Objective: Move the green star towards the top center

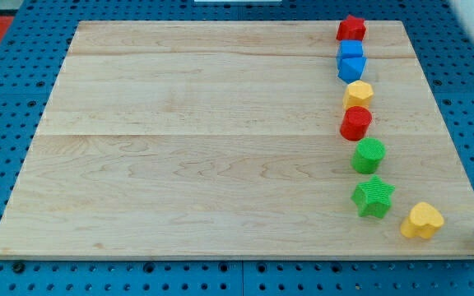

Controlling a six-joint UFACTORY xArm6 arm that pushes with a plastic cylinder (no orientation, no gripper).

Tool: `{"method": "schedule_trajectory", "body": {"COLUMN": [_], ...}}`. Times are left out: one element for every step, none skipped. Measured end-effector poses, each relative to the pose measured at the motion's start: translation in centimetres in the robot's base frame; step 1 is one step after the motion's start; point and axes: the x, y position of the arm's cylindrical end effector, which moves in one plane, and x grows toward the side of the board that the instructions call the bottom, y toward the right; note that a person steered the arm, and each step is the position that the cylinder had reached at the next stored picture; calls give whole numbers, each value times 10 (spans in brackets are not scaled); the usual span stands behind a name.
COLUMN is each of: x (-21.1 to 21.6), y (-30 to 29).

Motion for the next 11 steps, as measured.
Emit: {"method": "schedule_trajectory", "body": {"x": [-18, -20, -29, -48, -85, -118, -160, -199, -216, -255, -286], "y": [-6, -79, -139, -197, -225, -220, -205, -184, -203, -218, -184]}}
